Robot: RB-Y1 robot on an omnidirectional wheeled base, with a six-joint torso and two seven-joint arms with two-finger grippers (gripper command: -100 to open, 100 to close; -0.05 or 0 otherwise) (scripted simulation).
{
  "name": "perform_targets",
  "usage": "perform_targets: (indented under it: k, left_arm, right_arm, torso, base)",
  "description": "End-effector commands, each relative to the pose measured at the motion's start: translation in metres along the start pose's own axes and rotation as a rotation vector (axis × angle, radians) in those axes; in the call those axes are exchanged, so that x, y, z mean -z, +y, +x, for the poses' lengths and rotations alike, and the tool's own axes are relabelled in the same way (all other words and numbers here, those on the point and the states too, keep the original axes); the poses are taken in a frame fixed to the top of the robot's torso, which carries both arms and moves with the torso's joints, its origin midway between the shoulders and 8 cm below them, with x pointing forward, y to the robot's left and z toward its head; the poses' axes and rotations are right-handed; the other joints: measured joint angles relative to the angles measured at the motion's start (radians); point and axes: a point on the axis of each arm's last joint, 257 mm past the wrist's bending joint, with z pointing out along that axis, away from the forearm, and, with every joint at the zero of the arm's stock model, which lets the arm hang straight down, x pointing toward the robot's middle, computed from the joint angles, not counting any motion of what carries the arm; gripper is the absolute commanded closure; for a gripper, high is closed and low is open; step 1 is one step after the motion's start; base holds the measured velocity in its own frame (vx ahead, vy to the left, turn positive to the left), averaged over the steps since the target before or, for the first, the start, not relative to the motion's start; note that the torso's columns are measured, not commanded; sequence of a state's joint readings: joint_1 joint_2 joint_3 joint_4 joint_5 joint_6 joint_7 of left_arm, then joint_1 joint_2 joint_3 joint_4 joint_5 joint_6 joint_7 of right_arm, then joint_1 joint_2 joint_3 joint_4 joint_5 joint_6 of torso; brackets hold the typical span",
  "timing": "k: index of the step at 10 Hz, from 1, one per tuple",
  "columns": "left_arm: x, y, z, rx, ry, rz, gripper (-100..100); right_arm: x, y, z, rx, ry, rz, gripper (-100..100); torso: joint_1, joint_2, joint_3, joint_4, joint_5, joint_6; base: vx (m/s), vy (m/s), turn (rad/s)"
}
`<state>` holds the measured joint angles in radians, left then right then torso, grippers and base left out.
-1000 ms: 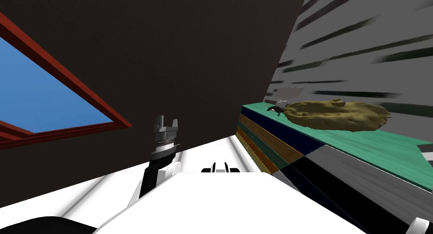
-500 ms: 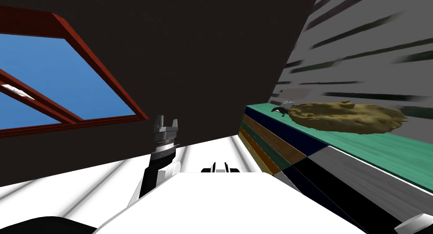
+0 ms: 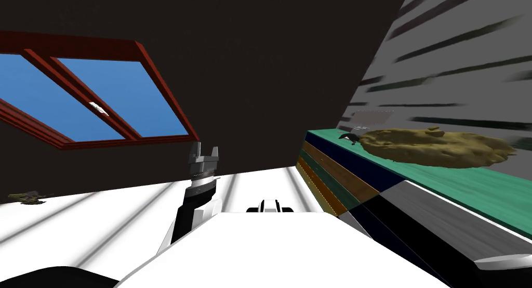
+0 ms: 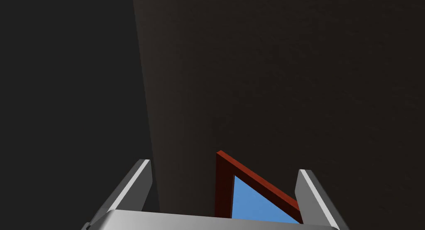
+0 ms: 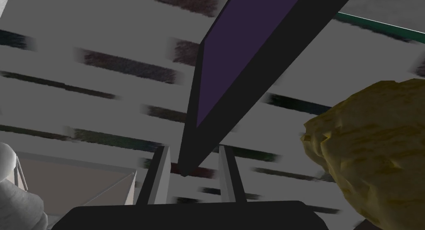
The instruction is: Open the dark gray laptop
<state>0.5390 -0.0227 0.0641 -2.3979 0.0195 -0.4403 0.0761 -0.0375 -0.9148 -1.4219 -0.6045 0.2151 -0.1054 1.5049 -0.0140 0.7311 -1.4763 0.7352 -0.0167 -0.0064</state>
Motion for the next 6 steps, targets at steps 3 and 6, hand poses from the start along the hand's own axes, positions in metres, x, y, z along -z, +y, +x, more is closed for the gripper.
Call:
perform_targets:
  k: [3,6]
  left_arm:
    - [0.000,0.000,0.000,-0.001,0.000,0.000,0]
    - [0.000,0.000,0.000,0.000,0.000,0.000,0]
  right_arm:
    - [0.006,0.013,0.021,-0.090,0.016,-0.012,100]
    - [0.014,0.026,0.037,-0.167,0.025,-0.027,100]
  torso:
    - [-0.004,0.002,0.000,0.000,0.001,0.006]
    - [-0.001,0.002,0.001,0.000,-0.001,0.000]
  base:
    - [-0.024,-0.017,-0.068]
    - [-0.016,-0.033,-0.044]
